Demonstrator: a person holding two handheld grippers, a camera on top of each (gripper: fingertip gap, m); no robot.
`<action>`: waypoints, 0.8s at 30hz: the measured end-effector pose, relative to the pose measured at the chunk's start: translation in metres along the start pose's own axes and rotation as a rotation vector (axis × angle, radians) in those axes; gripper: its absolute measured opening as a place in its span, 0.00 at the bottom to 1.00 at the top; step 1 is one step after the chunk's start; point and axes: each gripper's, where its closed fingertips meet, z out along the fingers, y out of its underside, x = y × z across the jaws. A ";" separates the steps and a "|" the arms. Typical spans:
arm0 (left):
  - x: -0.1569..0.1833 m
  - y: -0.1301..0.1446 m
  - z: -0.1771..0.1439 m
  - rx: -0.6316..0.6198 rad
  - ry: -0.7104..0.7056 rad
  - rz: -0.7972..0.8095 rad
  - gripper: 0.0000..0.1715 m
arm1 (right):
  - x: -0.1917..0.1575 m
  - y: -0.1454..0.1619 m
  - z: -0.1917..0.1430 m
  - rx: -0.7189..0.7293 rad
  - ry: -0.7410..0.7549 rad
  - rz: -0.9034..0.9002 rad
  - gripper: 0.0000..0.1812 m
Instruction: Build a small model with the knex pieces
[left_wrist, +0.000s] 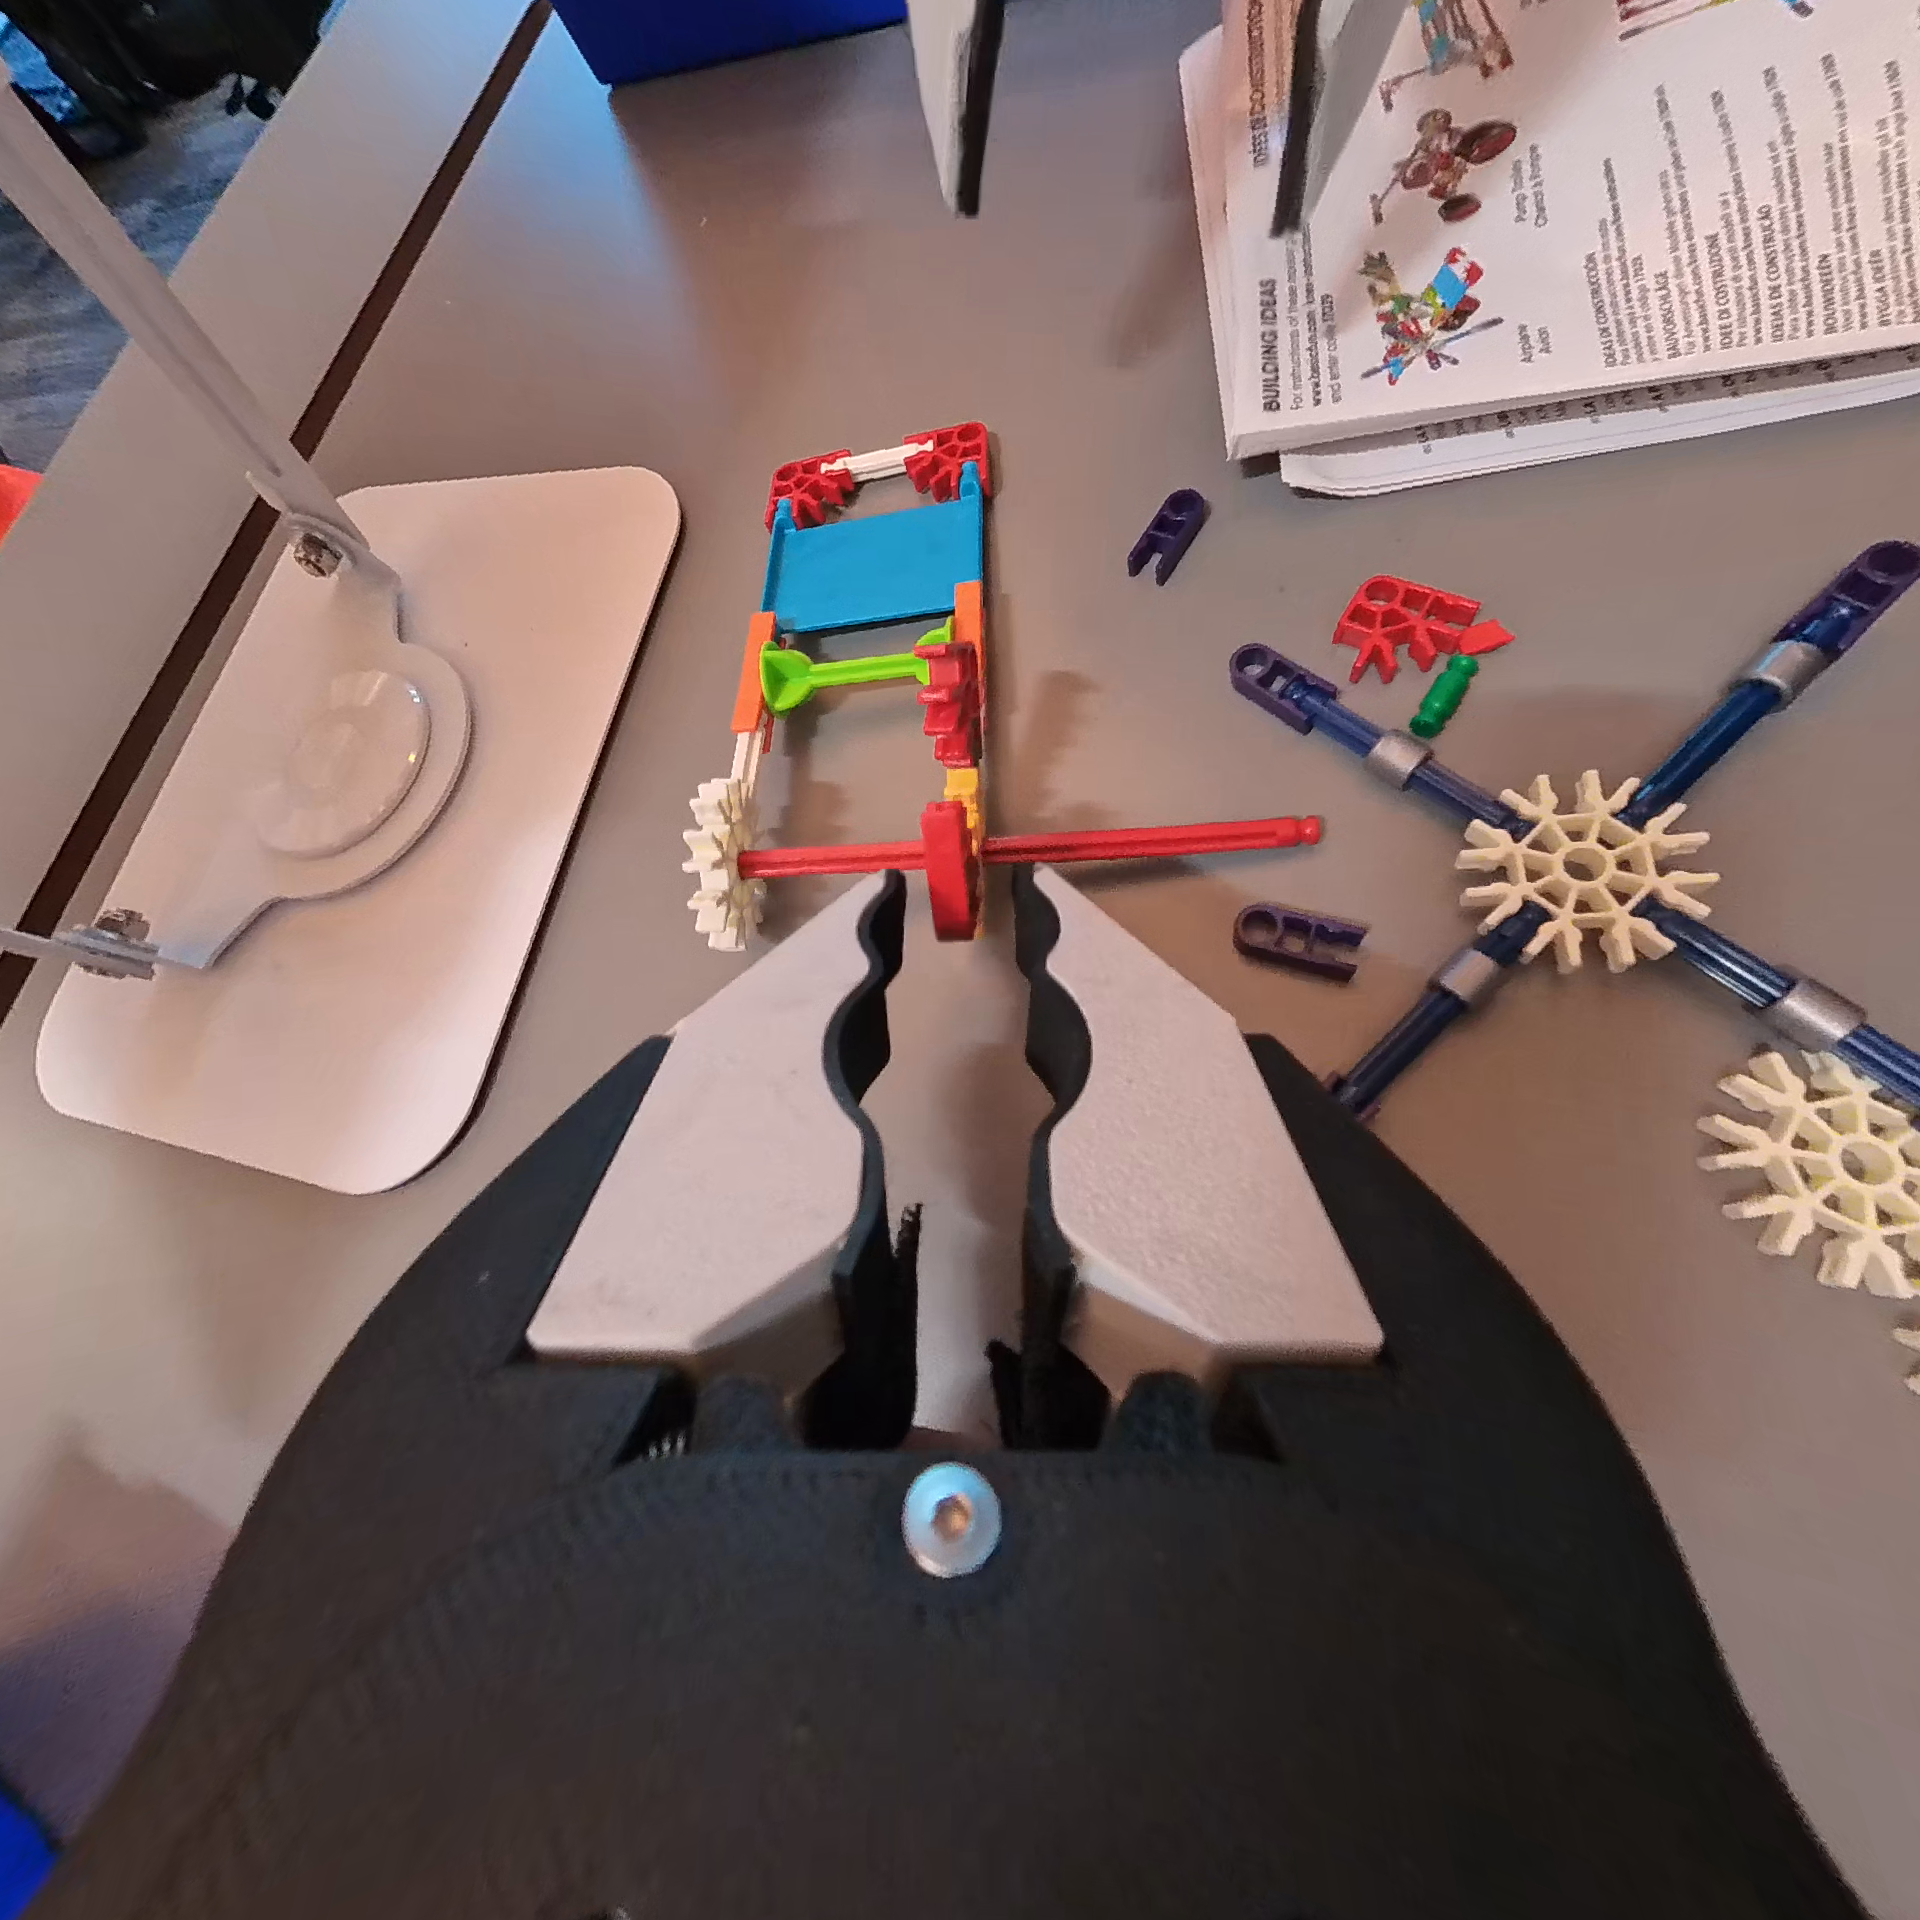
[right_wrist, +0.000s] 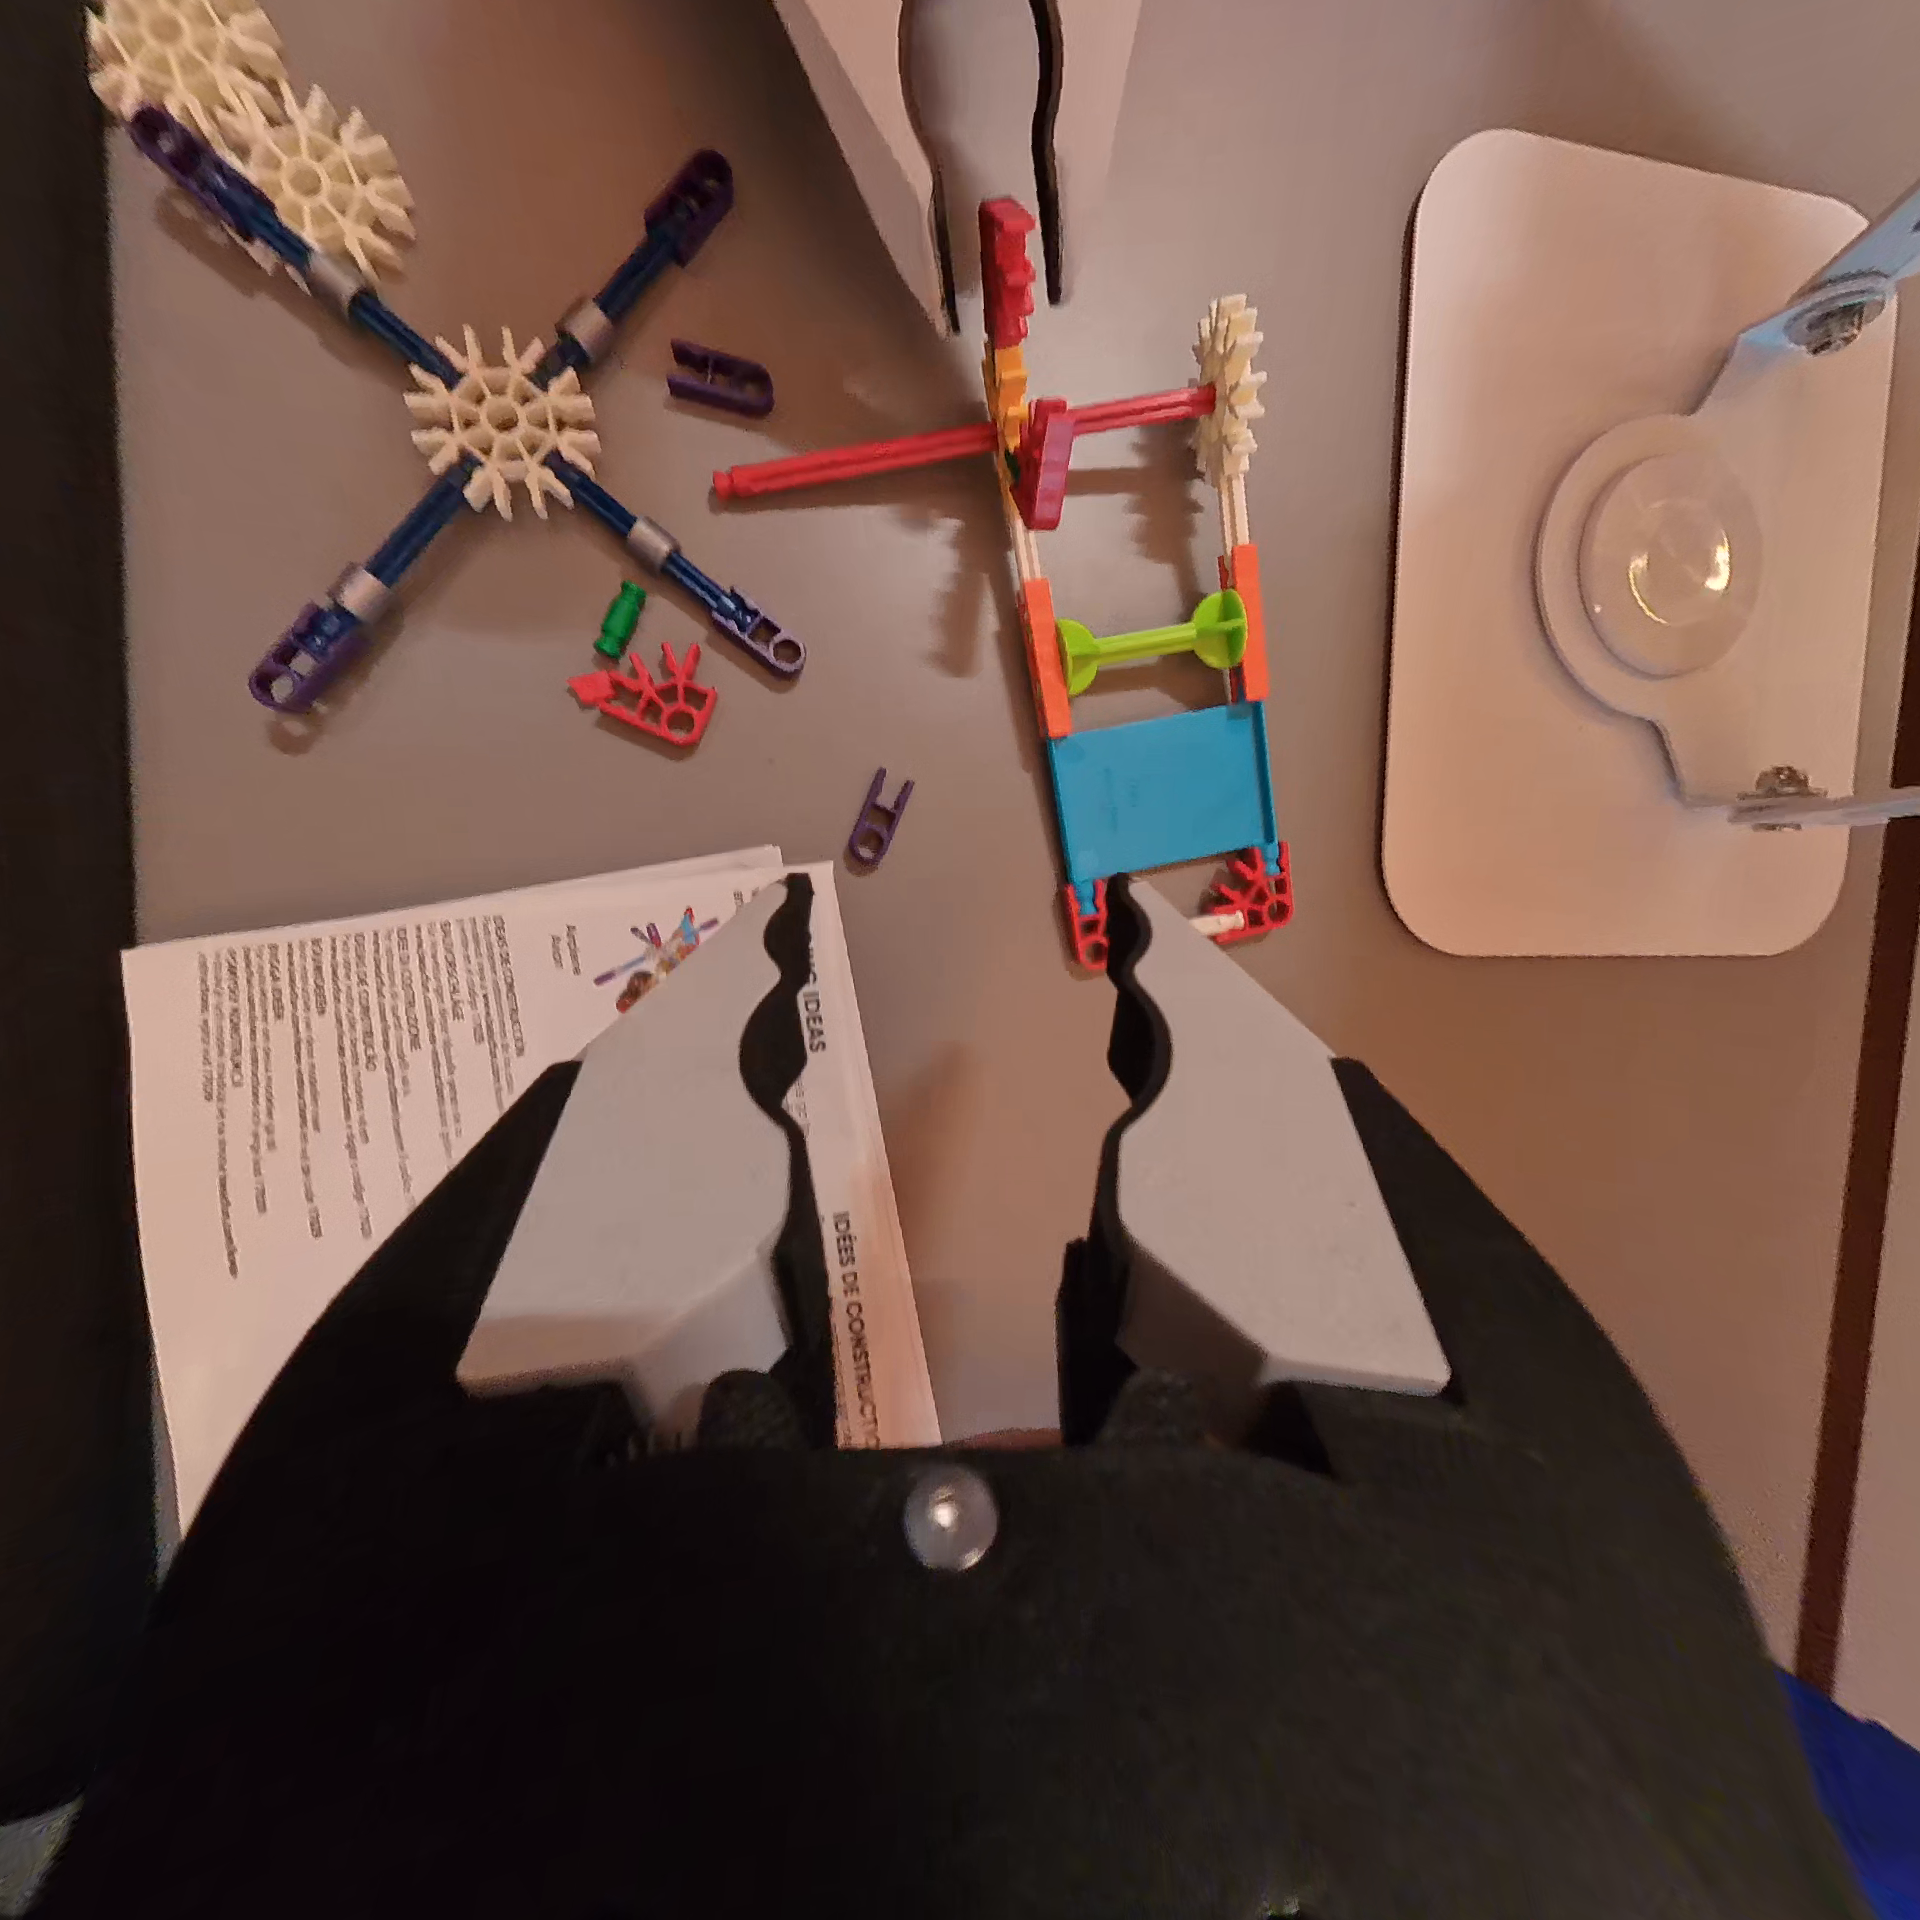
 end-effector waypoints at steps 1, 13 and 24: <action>0.001 0.000 0.001 -0.001 0.002 0.002 0.11 | 0.001 -0.002 0.001 0.013 0.001 0.010 0.30; 0.004 0.001 0.004 -0.013 0.010 0.014 0.09 | 0.014 -0.017 0.011 0.129 0.001 0.110 0.28; 0.007 -0.002 0.005 -0.006 0.009 0.026 0.07 | 0.018 -0.020 0.016 0.160 -0.006 0.152 0.27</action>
